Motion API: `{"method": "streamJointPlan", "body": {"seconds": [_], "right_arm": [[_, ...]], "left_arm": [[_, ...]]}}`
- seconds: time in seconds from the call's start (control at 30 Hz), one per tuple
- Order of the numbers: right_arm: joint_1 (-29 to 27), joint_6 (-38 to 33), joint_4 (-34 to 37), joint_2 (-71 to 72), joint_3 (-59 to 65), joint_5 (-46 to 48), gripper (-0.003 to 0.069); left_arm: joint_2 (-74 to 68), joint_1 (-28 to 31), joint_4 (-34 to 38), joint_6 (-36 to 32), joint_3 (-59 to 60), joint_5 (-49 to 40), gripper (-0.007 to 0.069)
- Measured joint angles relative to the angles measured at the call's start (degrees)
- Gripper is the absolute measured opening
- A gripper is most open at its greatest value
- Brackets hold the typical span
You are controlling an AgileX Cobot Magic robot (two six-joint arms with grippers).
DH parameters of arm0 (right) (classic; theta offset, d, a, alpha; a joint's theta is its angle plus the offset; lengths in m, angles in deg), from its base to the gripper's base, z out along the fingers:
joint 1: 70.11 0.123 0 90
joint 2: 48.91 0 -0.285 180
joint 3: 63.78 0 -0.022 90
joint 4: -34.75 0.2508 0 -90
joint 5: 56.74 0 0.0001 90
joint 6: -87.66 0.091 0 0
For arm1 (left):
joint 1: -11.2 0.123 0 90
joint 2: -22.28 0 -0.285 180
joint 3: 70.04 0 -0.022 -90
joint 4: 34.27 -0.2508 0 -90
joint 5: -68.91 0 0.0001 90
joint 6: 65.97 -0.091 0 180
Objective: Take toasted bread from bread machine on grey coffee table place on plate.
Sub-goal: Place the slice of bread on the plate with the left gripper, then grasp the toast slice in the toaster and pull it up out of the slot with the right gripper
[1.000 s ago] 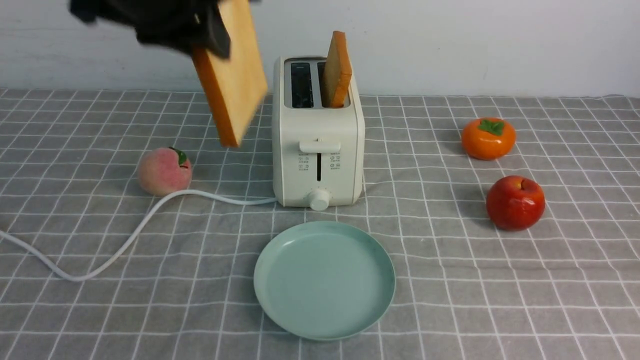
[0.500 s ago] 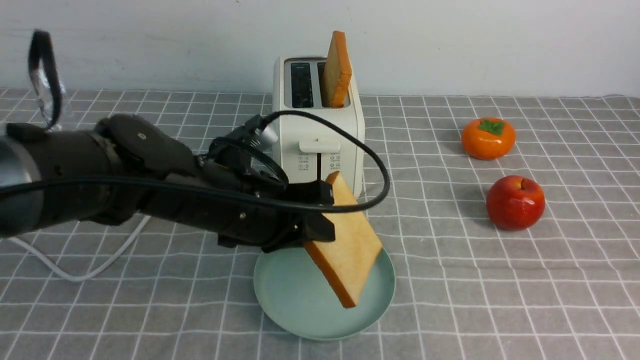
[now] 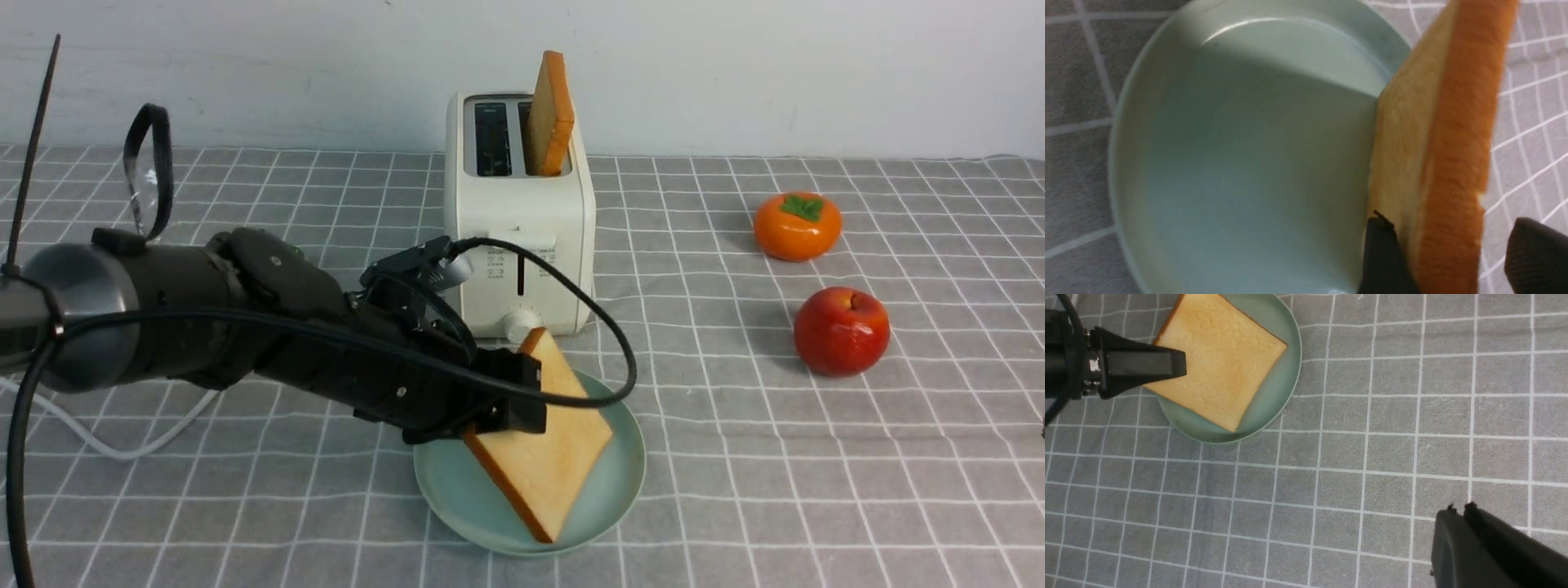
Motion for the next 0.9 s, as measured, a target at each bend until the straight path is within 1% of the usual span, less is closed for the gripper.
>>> {"method": "streamJointPlan", "body": {"seconds": [0.03, 0.07, 0.1, 0.13, 0.17, 0.2, 0.23, 0.27, 0.3, 0.37, 0.4, 0.43, 0.47, 0.5, 0.53, 0.57, 0.6, 0.63, 0.67, 0.7, 0.83, 0.9], "right_arm": [[0.0, 0.0, 0.0, 0.0, 0.0, 0.0, 0.0033], [0.0, 0.0, 0.0, 0.0, 0.0, 0.0, 0.0033], [0.0, 0.0, 0.0, 0.0, 0.0, 0.0, 0.0033], [0.0, 0.0, 0.0, 0.0, 0.0, 0.0, 0.0033], [0.0, 0.0, 0.0, 0.0, 0.0, 0.0, 0.0033], [0.0, 0.0, 0.1, 0.0, 0.0, 0.0, 0.0033], [0.0, 0.0, 0.3, 0.0, 0.0, 0.0, 0.0033], [0.0, 0.0, 0.3, 0.0, 0.0, 0.0, 0.0033], [0.0, 0.0, 0.9, 0.0, 0.0, 0.0, 0.0033], [0.0, 0.0, 1.7, 0.0, 0.0, -0.9, 0.0033], [0.0, 0.0, 2.8, -0.3, -0.2, -2.2, 0.0033], [0.0, 0.0, 2.8, -0.4, -0.2, -2.4, 0.0033], [0.0, 0.0, 3.5, -1.5, -1.2, -4.0, 0.0033], [0.0, 0.0, 3.7, -1.7, -1.4, -4.1, 0.0033], [0.0, -0.5, 4.7, -4.2, -3.7, -5.4, 0.0033], [0.1, -0.8, 5.3, -5.3, -5.0, -5.6, 0.0033], [0.4, -1.9, 6.4, -8.3, -7.2, -6.1, 0.0033], [0.6, -1.9, 6.6, -8.3, -7.7, -6.1, 0.0033], [2.1, -3.1, 8.0, -13.1, -10.9, -6.6, 0.0035], [2.6, -3.2, 8.3, -13.6, -11.8, -6.6, 0.0035], [9.3, -3.7, 8.8, -27.7, -23.2, -9.2, 0.0051], [10.8, -3.8, 8.5, -31.0, -26.9, -10.2, 0.0064]], "left_arm": [[0.5, 0.0, -3.2, 2.5, 0.0, -0.2, 0.0411], [1.3, 0.0, -7.4, 6.3, 0.0, -0.5, 0.0413], [1.8, 0.0, -10.5, 8.0, 0.0, -0.6, 0.0412], [2.9, 0.0, -15.4, 11.1, 0.0, -0.9, 0.0411], [3.1, 0.0, -16.3, 11.7, 0.0, -0.9, 0.0409], [5.0, 0.0, -24.1, 16.6, 0.0, -1.5, 0.0401], [6.0, 0.0, -27.6, 19.0, 0.0, -1.9, 0.0394], [6.2, 0.0, -28.5, 19.5, 0.0, -2.0, 0.0394], [8.1, 0.0, -34.2, 23.7, 0.0, -2.9, 0.0382], [11.1, 0.0, -41.8, 29.5, 0.0, -5.1, 0.0358], [13.5, 0.0, -46.0, 33.7, 0.0, -6.9, 0.0333], [13.5, 0.0, -46.7, 33.7, 0.0, -7.3, 0.0327], [17.0, 0.0, -52.4, 39.0, 0.0, -10.7, 0.0266], [17.4, 0.0, -52.4, 39.5, 0.0, -10.7, 0.0256], [20.9, 0.0, -57.4, 43.8, 0.0, -14.3, 0.0148], [22.8, 0.0, -59.3, 45.7, 0.0, -15.9, 0.0106], [25.7, 0.0, -61.4, 48.1, 0.3, -17.8, 0.0022], [26.3, 0.0, -61.7, 48.4, 0.3, -18.0, 0.0022], [31.2, 0.0, -63.5, 50.4, 1.7, -18.9, -0.0014], [31.7, 0.0, -63.6, 50.5, 1.7, -19.0, -0.0014], [44.7, 0.0, -63.0, 52.6, 8.4, -19.0, -0.0014], [48.1, 0.0, -62.2, 52.9, 10.9, -19.0, -0.0014]]}}
